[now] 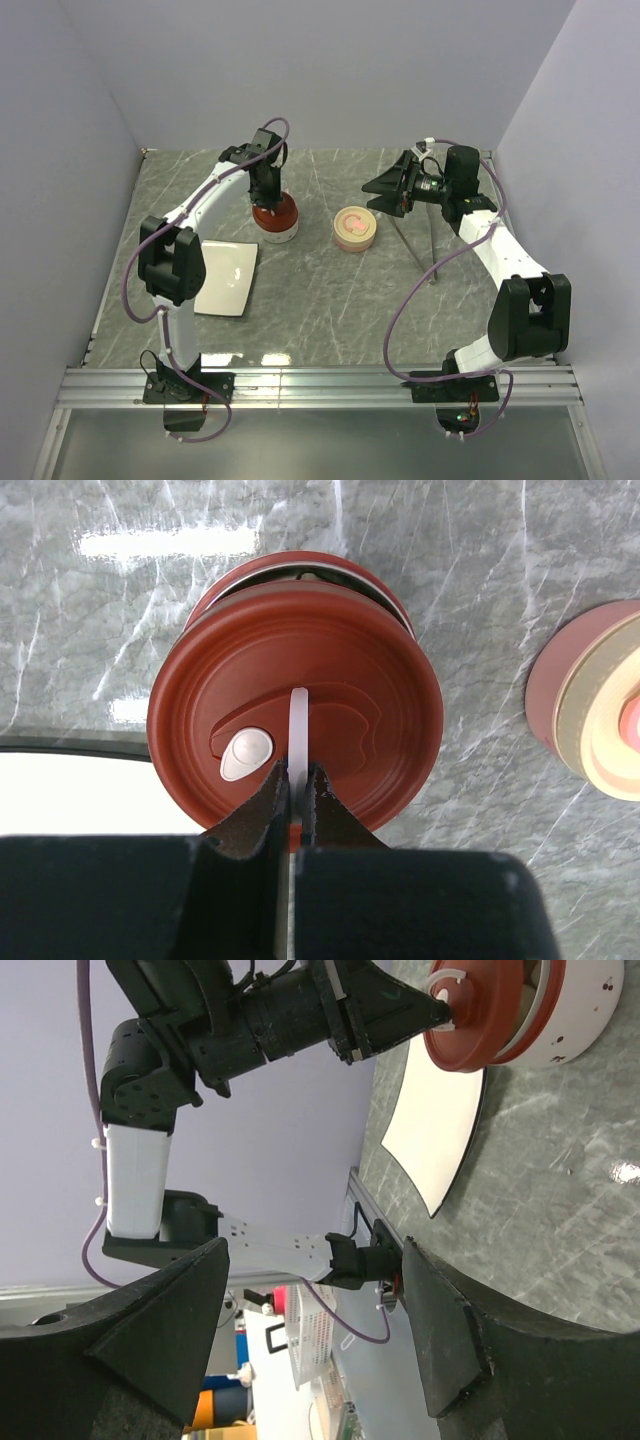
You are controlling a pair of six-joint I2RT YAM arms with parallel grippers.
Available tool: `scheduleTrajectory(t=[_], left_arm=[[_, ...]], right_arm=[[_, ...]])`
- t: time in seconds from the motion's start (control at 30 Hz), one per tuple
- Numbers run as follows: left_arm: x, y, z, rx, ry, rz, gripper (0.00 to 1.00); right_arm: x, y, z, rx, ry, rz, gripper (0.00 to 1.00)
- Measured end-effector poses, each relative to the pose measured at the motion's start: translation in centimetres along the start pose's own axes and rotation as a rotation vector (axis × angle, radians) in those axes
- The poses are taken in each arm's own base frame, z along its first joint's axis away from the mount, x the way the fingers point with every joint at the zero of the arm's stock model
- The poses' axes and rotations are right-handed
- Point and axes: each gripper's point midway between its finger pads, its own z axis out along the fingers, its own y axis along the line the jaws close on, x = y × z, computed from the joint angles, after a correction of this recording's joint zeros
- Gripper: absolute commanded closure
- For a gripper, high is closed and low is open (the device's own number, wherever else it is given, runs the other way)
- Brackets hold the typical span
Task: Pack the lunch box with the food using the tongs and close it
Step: Put the lid back on the lunch box, then move the lunch box
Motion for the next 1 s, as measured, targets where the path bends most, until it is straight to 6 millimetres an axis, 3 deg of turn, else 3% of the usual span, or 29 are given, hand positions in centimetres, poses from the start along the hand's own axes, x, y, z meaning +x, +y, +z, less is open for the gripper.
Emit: scheduleTrajectory(t=[0.27,1.0], left_arm=[[0.4,-0.2,1.5,0.000,0.032,0.001,1.00],[0.1,0.1,2.7,0.046,0.070,-0.032,1.00]], right_arm=[[0.0,0.0,0.0,0.000,0.000,0.000,0.23],[0.2,-0.6,0.0,0.009,0.001,0.015,0.23]])
